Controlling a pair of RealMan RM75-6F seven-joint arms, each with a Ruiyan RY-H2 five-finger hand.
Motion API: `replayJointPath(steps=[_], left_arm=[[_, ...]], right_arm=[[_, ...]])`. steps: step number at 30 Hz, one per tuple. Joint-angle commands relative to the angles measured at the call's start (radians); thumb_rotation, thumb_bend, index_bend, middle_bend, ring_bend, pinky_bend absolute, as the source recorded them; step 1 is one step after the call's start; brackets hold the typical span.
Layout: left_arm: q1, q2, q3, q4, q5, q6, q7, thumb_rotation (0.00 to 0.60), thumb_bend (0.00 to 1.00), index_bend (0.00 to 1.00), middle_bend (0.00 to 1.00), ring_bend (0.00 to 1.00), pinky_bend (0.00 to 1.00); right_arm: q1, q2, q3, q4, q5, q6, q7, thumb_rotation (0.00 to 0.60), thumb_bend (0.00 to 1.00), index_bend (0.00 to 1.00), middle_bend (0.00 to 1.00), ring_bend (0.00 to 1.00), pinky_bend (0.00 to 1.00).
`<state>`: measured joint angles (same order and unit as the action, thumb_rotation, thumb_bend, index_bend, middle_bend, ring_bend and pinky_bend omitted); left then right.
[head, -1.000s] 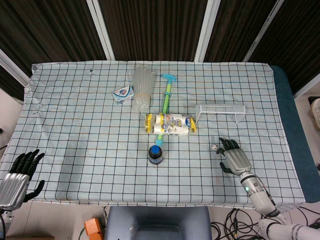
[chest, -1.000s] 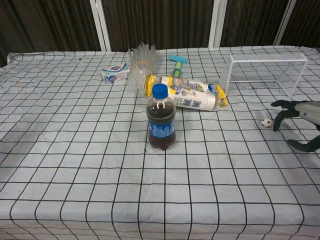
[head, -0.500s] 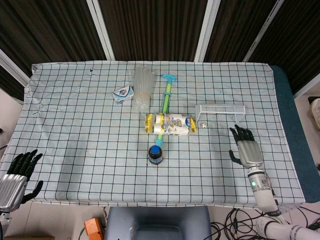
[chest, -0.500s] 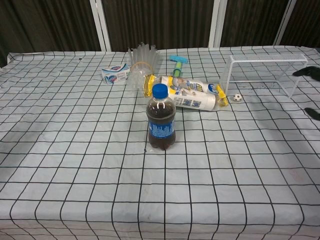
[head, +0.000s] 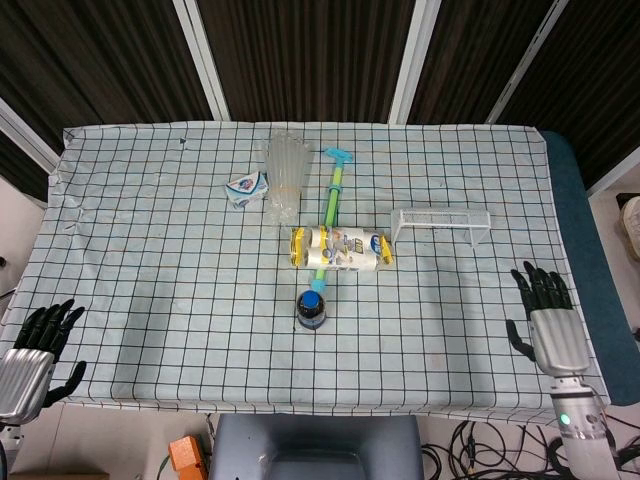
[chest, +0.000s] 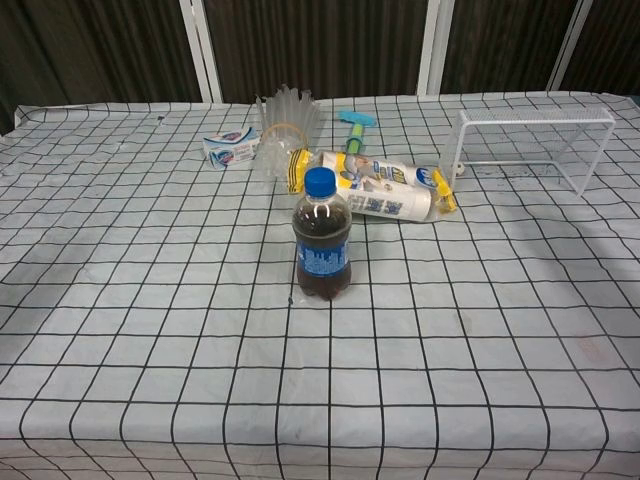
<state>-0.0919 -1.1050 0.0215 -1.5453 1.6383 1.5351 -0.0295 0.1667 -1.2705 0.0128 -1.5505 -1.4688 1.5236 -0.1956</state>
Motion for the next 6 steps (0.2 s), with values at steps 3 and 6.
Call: replayJointPath(steps=[3,6], left_arm=[[-0.002,-0.004,-0.002,-0.003,-0.008,-0.009,0.012,0.600,0.41,0.00,0.00,0.00,0.07],[-0.003,-0.008,-0.004,-0.005,-0.012,-0.013,0.021,0.600,0.41,0.00,0.00,0.00,0.07]], right_arm=[[-0.070,0.052,-0.054,-0.021,-0.070,0.068,0.008,0.600,0.51,0.00,0.00,0.00,0.00],[-0.068,0.058,-0.048,-0.022,-0.067,0.050,0.014,0.600,0.51,0.00,0.00,0.00,0.00]])
